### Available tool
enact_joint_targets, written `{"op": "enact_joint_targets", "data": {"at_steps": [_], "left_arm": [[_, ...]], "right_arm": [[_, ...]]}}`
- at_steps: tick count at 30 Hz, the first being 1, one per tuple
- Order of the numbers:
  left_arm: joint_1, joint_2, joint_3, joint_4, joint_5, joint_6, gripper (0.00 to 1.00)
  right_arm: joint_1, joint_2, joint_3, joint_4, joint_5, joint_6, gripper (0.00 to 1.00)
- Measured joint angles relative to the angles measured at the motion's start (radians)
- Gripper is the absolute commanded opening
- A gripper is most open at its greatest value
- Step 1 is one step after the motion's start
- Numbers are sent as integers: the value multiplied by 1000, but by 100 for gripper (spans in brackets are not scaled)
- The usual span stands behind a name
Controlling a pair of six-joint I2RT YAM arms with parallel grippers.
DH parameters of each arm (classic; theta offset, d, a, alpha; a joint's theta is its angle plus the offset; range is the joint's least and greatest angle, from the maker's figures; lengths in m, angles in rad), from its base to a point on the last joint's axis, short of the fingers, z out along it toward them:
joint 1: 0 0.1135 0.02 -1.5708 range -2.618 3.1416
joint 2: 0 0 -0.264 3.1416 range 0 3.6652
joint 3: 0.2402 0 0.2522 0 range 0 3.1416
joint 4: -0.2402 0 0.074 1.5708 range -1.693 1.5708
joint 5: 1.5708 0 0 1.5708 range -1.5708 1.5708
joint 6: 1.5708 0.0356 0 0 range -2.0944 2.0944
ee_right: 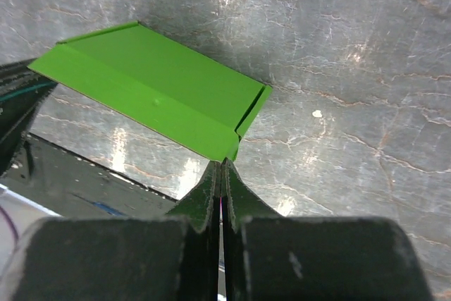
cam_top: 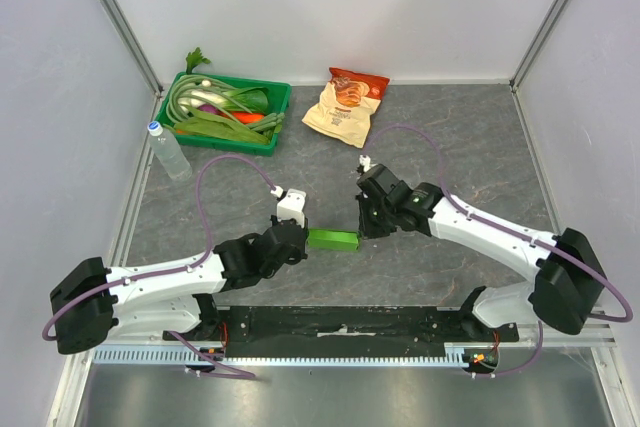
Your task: Fold the paper box
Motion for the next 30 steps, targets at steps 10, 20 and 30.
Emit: {"op": "enact_joint_targets", "data": {"at_steps": [10, 20, 30], "left_arm": [[-10, 3, 5, -11, -12, 0, 2], [-16, 3, 5, -14, -20, 0, 2], [-18, 0, 5, -21, -27, -1, 2]], "right_arm": [[-76, -79, -124, 153, -84, 152, 0], [-117, -132, -220, 276, -134, 267, 0], [-126, -140, -247, 315, -145, 220, 0]]}}
